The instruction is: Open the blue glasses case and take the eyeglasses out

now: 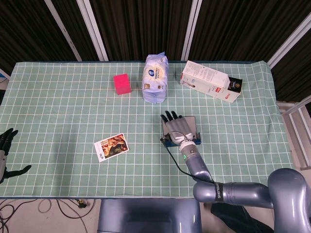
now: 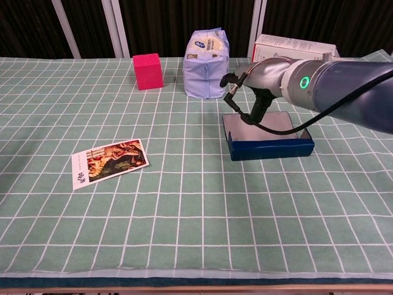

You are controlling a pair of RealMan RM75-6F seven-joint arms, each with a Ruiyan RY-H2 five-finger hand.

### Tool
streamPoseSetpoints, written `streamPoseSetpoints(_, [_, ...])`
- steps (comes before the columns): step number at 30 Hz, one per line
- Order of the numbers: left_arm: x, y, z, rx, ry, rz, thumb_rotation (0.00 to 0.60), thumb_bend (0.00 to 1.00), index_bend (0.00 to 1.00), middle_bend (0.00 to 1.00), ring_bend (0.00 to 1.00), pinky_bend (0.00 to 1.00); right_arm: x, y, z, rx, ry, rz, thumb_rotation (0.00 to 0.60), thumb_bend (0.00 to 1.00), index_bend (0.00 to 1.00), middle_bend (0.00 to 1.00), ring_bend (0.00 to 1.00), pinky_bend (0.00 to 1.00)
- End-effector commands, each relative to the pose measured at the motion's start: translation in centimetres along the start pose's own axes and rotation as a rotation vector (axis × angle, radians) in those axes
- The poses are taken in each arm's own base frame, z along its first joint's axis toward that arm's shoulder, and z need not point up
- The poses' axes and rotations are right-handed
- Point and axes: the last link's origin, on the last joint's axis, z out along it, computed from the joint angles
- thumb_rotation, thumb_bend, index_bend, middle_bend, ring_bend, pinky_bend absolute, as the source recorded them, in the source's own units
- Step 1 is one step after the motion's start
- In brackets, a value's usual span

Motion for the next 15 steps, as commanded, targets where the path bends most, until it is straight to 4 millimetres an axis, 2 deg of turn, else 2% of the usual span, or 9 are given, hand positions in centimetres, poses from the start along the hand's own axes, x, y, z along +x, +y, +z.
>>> streamPoseSetpoints(1, [0.0,0.0,-0.1,-0.003,0.001,0.002,0.600,0.00,0.00,0.00,0.00,0.00,2.1,0.6,-3.3,0.021,0.052,0.012,0.600,0.50,0.08,0.28,0.32,0.46])
streamPoseSetpoints(2, [0.0,0.1,-0.1,-0.004,0.002,0.003,0.600,0.00,0.00,0.00,0.00,0.00,2.2,0.7,-3.7,0.027,0.054,0.017,0.600,0.50,0.08,0.36,0.41,0.53])
streamPoseSetpoints(4, [0.0,0.1,-0.1,-0.006,0.004,0.003,0.600,0.00,0.00,0.00,0.00,0.00,2.3,0.9,-4.4,0.030,0.053,0.019,0.600,0.50,0.08,0.62,0.69,0.73])
streamPoseSetpoints(5, [0.0,0.1,-0.2,-0.006,0.004,0.003,0.600,0.00,0.00,0.00,0.00,0.00,2.1,1.0,-4.6,0.029,0.041,0.025,0.600,0.50,0.08,0.72,0.79,0.81])
streamPoseSetpoints(7, [0.0,0.1,-0.2,-0.006,0.005,0.002,0.600,0.00,0.00,0.00,0.00,0.00,1.6,1.2,-5.1,0.023,0.009,0.045,0.600,0.50,0.09,0.83,0.90,0.91])
streamPoseSetpoints(10, [0.0,0.1,-0.2,-0.005,0.004,0.001,0.600,0.00,0.00,0.00,0.00,0.00,0.5,1.4,-5.7,0.009,-0.068,0.088,0.600,0.51,0.10,0.93,0.99,0.99])
streamPoseSetpoints(15, [0.0,0.0,-0.2,-0.003,0.003,0.000,0.600,0.00,0.00,0.00,0.00,0.00,-1.2,1.4,-6.0,-0.008,-0.171,0.075,0.600,0.51,0.12,0.95,1.00,1.00])
